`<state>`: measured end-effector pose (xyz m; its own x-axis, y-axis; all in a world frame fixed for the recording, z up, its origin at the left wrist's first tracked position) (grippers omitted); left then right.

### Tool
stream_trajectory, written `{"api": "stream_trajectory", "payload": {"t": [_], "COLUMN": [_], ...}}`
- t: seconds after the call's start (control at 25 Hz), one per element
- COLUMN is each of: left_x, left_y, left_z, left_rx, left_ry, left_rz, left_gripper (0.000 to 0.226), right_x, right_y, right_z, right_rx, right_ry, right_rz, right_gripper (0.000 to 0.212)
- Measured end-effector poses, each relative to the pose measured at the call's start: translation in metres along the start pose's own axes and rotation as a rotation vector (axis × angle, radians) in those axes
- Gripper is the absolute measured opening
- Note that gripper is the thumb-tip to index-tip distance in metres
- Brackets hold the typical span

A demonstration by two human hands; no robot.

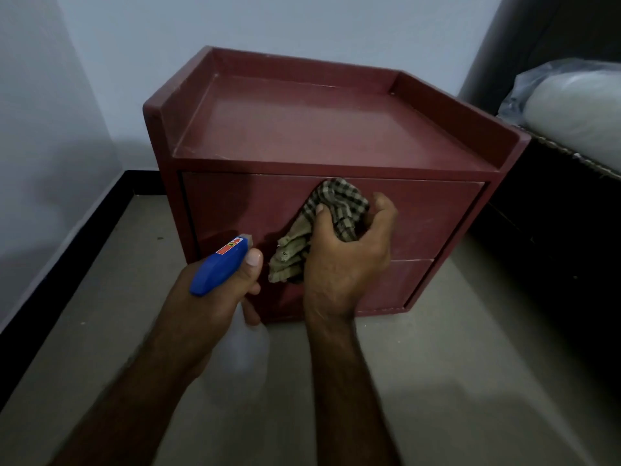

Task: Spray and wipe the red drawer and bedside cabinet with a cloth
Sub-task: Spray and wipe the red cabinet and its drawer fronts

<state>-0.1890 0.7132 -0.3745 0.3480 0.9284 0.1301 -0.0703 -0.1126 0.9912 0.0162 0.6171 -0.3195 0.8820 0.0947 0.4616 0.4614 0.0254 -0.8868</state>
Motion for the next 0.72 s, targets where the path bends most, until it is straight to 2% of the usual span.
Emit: {"api": "stream_trajectory", "payload": {"t": [0.08,0.24,0.36,0.48,0.6,0.72], "left_x": [-0.002,-0.004,-0.005,-0.003,-0.001,-0.002], "left_y": [0.0,0.002,0.011,0.016,0.016,0.018], "left_z": [-0.002,-0.008,-0.013,-0.021,-0.027,-0.033], "left_rx": [-0.04,0.012,0.02,0.041,0.007,-0.035], "left_ry": [0.009,0.001,0.006,0.027,0.048,0.061], "left_rz": [-0.004,0.0,0.024,0.039,0.033,0.035], "left_gripper": [0.041,0.047,0.03,0.033,0.029,0.046], "right_x": [-0.02,-0.039,-0.032,-0.021,-0.032,-0.057], "right_y": [0.008,0.036,0.018,-0.019,-0.022,0.007], "right_z": [0.006,0.017,0.017,0.024,0.037,0.044], "right_rx": [-0.081,-0.141,-0.093,-0.023,-0.013,-0.083], "right_ry": [-0.049,-0.204,-0.184,-0.125,-0.2,-0.311], "right_rz": [-0.051,-0.019,-0.071,-0.216,-0.255,-0.224], "right_gripper": [0.058,0.057,0.06,0.061,0.06,0.057]}}
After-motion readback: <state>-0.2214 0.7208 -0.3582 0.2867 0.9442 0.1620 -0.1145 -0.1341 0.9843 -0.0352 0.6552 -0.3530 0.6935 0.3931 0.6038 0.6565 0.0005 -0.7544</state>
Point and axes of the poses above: each hand's wrist, its own x-axis towards the middle knuckle, its own z-axis out of the palm, y = z × x, the point moved 10 cm from there along x, towards the middle knuckle, and after that the axes turned 8 degrees about -x, right-handed, at the moved point
